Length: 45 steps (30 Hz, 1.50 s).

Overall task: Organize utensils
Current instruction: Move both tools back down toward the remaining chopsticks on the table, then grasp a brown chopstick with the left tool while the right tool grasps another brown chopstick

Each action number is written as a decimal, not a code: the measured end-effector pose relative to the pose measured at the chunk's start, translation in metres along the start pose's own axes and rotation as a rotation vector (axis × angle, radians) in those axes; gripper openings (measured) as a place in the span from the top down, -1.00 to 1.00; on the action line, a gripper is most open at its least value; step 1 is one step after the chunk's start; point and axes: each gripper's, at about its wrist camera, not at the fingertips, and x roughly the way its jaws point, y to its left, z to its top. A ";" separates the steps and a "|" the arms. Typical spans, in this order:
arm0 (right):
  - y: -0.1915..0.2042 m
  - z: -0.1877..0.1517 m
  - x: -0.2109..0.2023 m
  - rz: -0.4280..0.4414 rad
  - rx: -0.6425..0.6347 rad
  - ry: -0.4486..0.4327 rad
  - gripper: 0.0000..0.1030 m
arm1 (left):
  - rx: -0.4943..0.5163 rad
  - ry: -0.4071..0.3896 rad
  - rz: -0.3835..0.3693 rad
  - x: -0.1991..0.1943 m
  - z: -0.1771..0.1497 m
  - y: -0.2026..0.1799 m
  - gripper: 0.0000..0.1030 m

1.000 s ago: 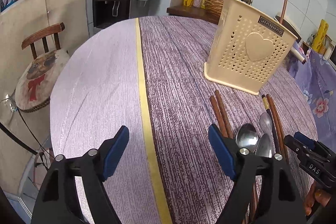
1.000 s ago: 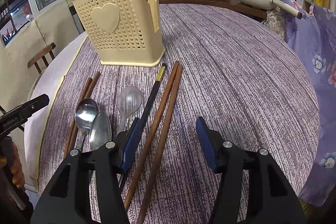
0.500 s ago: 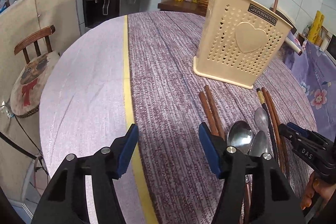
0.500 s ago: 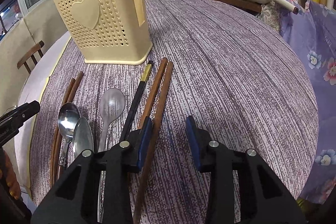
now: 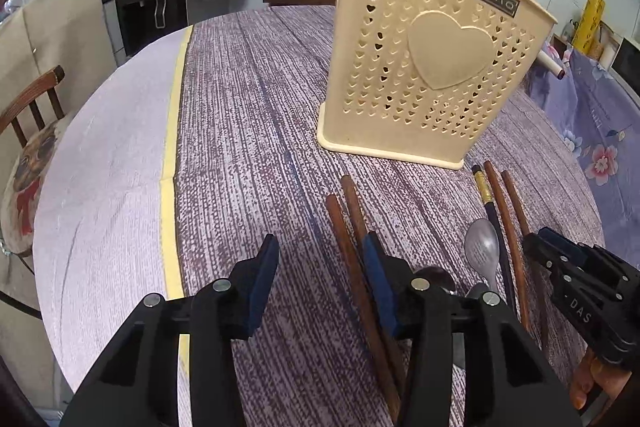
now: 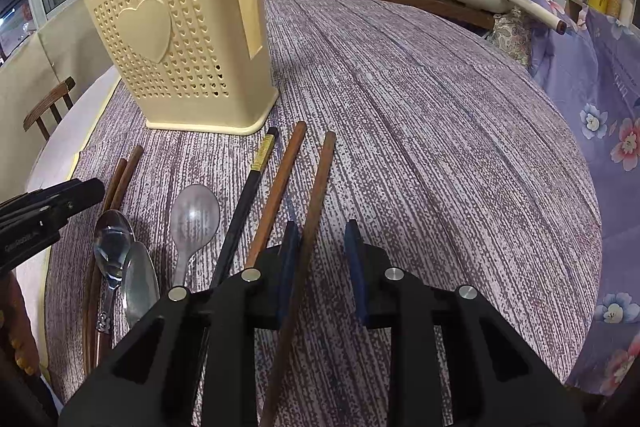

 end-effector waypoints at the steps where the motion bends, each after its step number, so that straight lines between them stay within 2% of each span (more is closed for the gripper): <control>1: 0.000 0.000 0.000 0.001 0.000 0.000 0.51 | 0.003 0.009 0.006 0.003 0.000 -0.001 0.25; 2: 0.000 0.000 0.000 0.001 0.000 -0.001 0.51 | 0.000 0.017 0.009 0.005 0.000 -0.001 0.30; 10: 0.002 0.000 0.001 -0.006 -0.005 -0.001 0.51 | 0.027 0.026 0.034 0.007 0.000 -0.006 0.33; 12: 0.003 0.001 0.001 -0.007 -0.011 0.001 0.51 | 0.044 0.027 0.051 0.007 0.000 -0.007 0.47; 15: 0.003 0.001 0.001 -0.006 -0.015 0.004 0.51 | 0.049 0.029 0.065 0.004 -0.002 -0.002 0.58; 20: 0.004 0.009 0.006 -0.014 -0.012 0.012 0.51 | 0.012 0.038 0.058 0.003 0.001 0.007 0.59; 37: 0.012 0.031 0.024 -0.020 -0.009 0.017 0.51 | 0.030 0.027 0.095 -0.007 -0.019 -0.009 0.59; 40: 0.014 0.033 0.026 -0.023 -0.009 0.014 0.58 | 0.043 0.021 0.119 -0.007 -0.021 -0.014 0.60; 43: 0.017 0.035 0.028 -0.022 -0.022 0.013 0.73 | 0.053 0.018 0.142 -0.006 -0.020 -0.016 0.77; 45: 0.019 0.034 0.029 -0.022 -0.027 0.012 0.80 | 0.052 0.018 0.134 -0.006 -0.019 -0.015 0.78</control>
